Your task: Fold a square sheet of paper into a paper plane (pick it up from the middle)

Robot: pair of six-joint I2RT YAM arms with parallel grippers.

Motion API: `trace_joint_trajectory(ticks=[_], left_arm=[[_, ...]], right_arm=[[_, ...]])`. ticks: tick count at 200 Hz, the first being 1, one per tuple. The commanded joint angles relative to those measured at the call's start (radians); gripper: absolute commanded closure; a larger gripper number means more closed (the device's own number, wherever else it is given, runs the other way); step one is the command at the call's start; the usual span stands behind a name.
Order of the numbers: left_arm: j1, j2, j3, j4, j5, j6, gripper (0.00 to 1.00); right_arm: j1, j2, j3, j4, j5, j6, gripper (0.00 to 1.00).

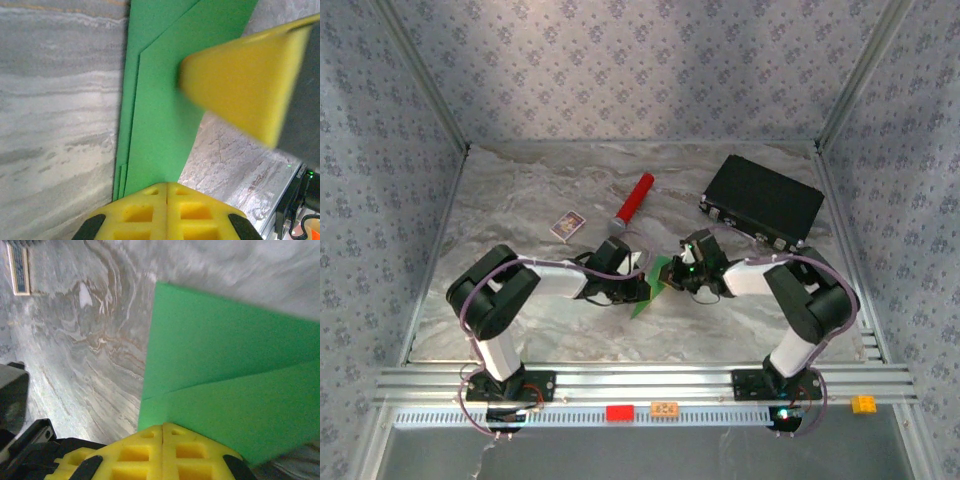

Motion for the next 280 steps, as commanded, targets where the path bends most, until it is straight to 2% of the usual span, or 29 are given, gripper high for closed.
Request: trace_joint_trajectory(ticks=[1, 28, 79, 222, 280], left_arm=[[-0.007, 0.015, -0.043, -0.111, -0.05, 0.004, 1.0], [-0.008, 0.013, -0.045, -0.099, -0.05, -0.002, 1.0], [-0.007, 0.015, -0.044, -0.099, -0.056, -0.008, 1.0], [-0.008, 0.027, -0.045, -0.102, -0.038, -0.007, 1.0], [-0.007, 0.029, -0.05, -0.099, -0.026, -0.003, 1.0]], right_arm=[[-0.014, -0.055, -0.011, -0.04, 0.031, -0.03, 0.93], [0.025, -0.047, 0.005, -0.008, 0.007, -0.034, 0.93], [0.077, 0.061, 0.009, -0.013, 0.076, -0.006, 0.94], [-0.134, 0.013, -0.071, -0.023, 0.129, -0.014, 0.93], [-0.213, 0.009, -0.04, -0.068, 0.116, -0.031, 0.93]])
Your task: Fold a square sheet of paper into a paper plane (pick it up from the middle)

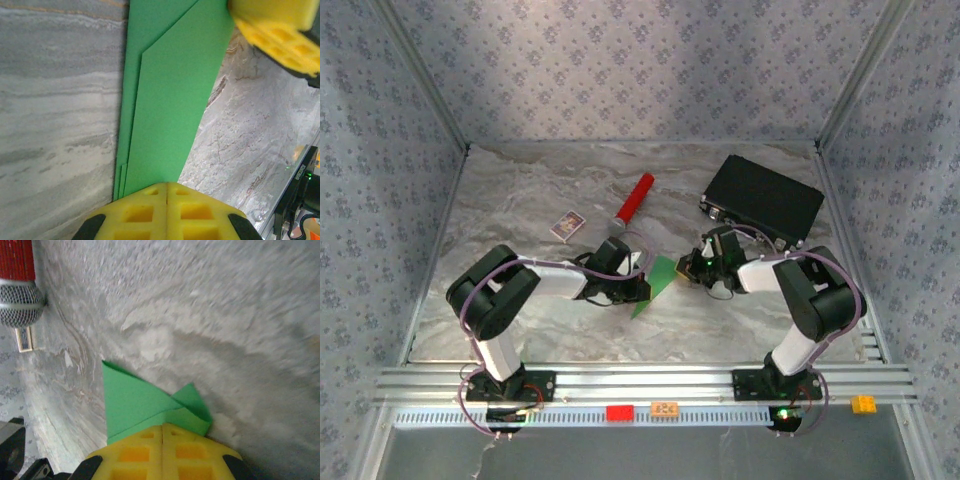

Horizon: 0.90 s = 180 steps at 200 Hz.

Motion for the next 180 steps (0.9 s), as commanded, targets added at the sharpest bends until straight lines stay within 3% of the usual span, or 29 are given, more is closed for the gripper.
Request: trace_joint_trajectory(ticks=[1, 51, 107, 137, 180], left_arm=[[-0.007, 0.029, -0.045, -0.117, -0.024, 0.008, 1.0], [-0.008, 0.029, -0.048, -0.112, -0.021, 0.008, 1.0], [-0.008, 0.032, -0.047, -0.11, -0.016, 0.01, 1.0], [-0.007, 0.03, -0.05, -0.11, -0.017, 0.008, 1.0], [-0.007, 0.026, -0.047, -0.111, -0.02, 0.009, 1.0]], right_arm=[[-0.049, -0.001, 0.003, -0.108, 0.124, -0.027, 0.93], [-0.09, -0.009, 0.037, -0.176, 0.124, -0.056, 0.93], [-0.1, -0.142, 0.1, -0.299, 0.114, -0.12, 0.92], [-0.048, -0.18, 0.103, -0.277, 0.077, -0.118, 0.91], [0.085, -0.088, 0.103, -0.191, 0.037, -0.078, 0.92]])
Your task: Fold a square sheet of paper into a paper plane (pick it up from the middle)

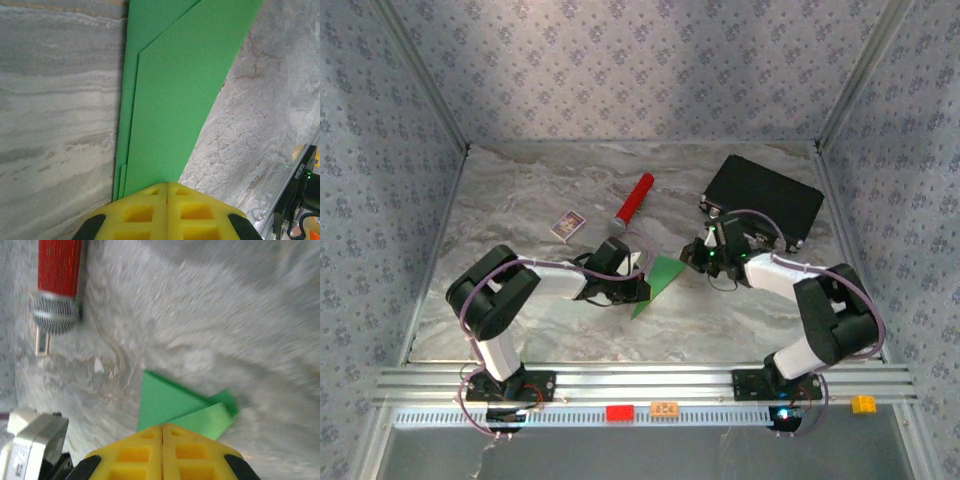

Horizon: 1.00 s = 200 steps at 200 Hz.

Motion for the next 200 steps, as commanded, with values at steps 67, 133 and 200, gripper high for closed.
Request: trace_joint_trajectory(ticks=[67, 133, 200], left_arm=[[-0.01, 0.006, -0.023, -0.126, -0.003, 0.01, 1.0], [-0.01, -0.048, 0.092, -0.188, 0.025, 0.039, 0.99], [-0.018, 0.09, 0.249, -0.195, 0.08, 0.065, 0.98]], right_arm=[[0.007, 0.18, -0.022, 0.063, -0.009, -0.021, 0.96], [0.006, 0.18, -0.025, 0.024, -0.022, -0.048, 0.98], [0.006, 0.182, -0.035, 0.027, -0.017, -0.041, 0.98]])
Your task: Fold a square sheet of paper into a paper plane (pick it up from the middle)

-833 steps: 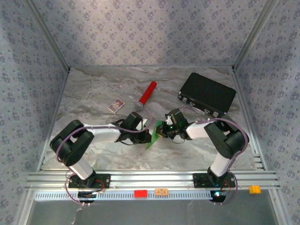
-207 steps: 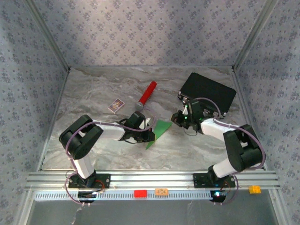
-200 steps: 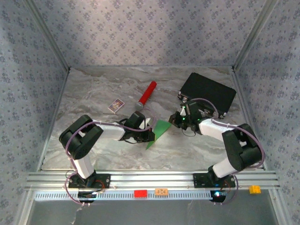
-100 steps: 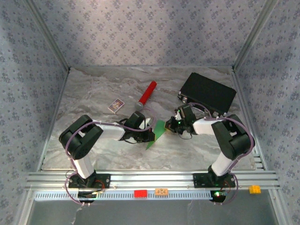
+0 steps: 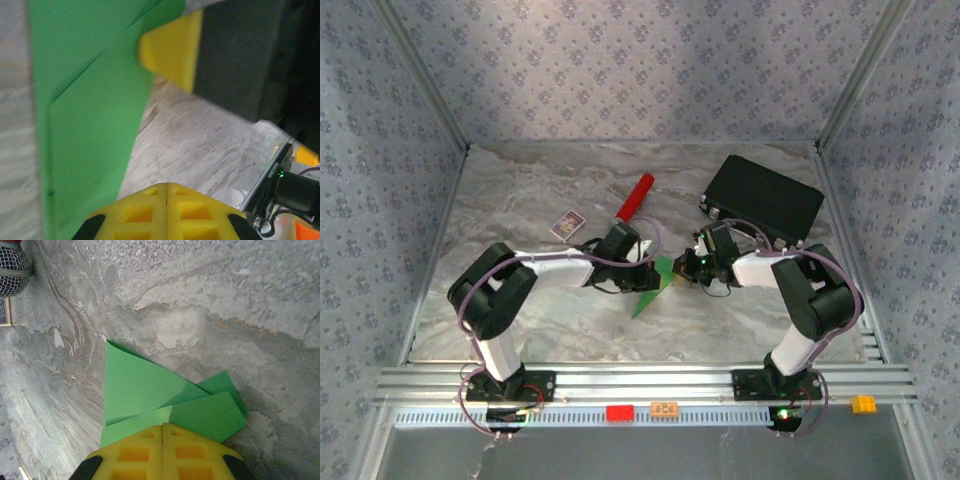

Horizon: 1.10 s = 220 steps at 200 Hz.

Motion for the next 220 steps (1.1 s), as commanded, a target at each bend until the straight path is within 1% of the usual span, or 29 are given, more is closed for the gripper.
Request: trace_joint_trajectory(ticks=[1, 29, 56, 80, 131, 220], left_arm=[[-0.01, 0.07, 0.05, -0.034, 0.042, 0.035, 0.98], [-0.011, 0.119, 0.057, -0.066, 0.014, 0.045, 0.98], [-0.012, 0.109, 0.002, -0.051, 0.002, 0.028, 0.98], [-0.015, 0.07, -0.051, -0.036, -0.002, 0.017, 0.98], [-0.019, -0.014, -0.125, -0.04, -0.001, 0.015, 0.94], [-0.019, -0.166, -0.326, -0.083, -0.023, 0.011, 0.94]], right_arm=[[-0.008, 0.028, -0.027, -0.047, 0.043, -0.018, 0.98], [-0.008, 0.03, -0.029, -0.047, 0.047, -0.018, 0.98], [-0.008, 0.03, -0.034, -0.047, 0.046, -0.018, 0.98], [-0.01, 0.03, -0.04, -0.047, 0.053, -0.016, 0.98], [-0.012, 0.039, -0.035, -0.047, 0.053, -0.016, 0.98], [-0.014, 0.041, -0.026, -0.044, 0.043, -0.023, 0.98]])
